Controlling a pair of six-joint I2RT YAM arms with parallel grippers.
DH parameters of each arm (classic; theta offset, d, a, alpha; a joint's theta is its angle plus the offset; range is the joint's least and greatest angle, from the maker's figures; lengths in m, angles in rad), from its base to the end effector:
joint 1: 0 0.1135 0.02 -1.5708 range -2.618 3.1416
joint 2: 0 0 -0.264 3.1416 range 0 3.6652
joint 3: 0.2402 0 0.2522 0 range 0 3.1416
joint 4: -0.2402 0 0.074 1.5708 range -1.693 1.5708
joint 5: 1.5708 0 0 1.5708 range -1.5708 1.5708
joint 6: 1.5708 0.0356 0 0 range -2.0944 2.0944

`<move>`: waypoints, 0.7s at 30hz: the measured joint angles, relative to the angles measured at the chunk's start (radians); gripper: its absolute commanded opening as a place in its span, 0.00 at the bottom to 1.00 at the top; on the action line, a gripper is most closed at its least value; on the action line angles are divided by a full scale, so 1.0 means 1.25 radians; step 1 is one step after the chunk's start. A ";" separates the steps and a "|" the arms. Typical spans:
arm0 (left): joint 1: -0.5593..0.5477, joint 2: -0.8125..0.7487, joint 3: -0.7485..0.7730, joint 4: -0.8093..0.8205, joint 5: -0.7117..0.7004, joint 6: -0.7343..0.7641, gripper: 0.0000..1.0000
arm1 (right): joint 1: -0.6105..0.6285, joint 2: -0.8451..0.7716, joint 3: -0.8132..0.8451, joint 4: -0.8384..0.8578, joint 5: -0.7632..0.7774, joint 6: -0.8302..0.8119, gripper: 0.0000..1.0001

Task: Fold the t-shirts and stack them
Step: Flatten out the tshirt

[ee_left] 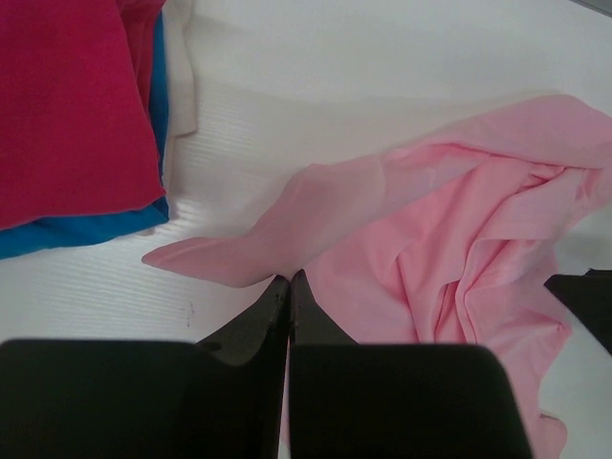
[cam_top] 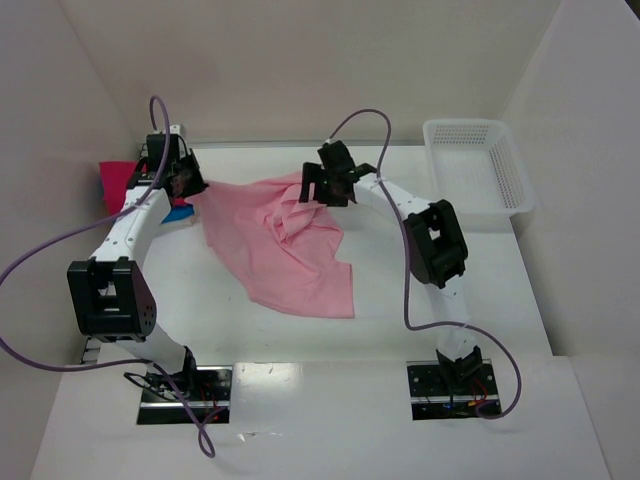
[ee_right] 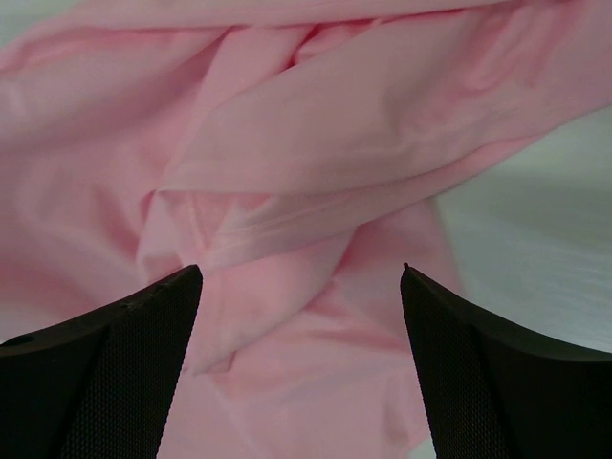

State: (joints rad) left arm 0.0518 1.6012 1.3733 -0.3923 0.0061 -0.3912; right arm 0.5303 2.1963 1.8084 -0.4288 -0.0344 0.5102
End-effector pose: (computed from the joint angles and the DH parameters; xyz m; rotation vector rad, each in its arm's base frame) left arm 0.3689 0.0189 0.3168 -0.4795 2.1450 -0.1977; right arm 0.4299 0.2535 0.2105 -0.0414 2.4533 0.5196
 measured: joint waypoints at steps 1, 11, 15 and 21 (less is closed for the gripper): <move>0.000 0.000 -0.002 0.001 0.002 0.000 0.00 | 0.016 0.000 0.000 0.005 -0.007 0.007 0.89; 0.002 -0.002 -0.022 0.009 0.021 0.000 0.00 | 0.085 0.012 0.010 0.019 -0.029 0.033 0.81; 0.009 -0.002 -0.032 0.009 0.028 0.000 0.00 | 0.083 0.064 0.066 0.015 -0.018 0.033 0.60; 0.011 -0.002 -0.033 0.013 0.035 0.000 0.00 | 0.080 0.152 0.172 -0.022 0.004 0.017 0.12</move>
State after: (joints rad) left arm 0.0652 1.5993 1.3323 -0.3759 0.0495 -0.3912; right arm 0.6307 2.3861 2.0231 -0.4569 -0.0296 0.5313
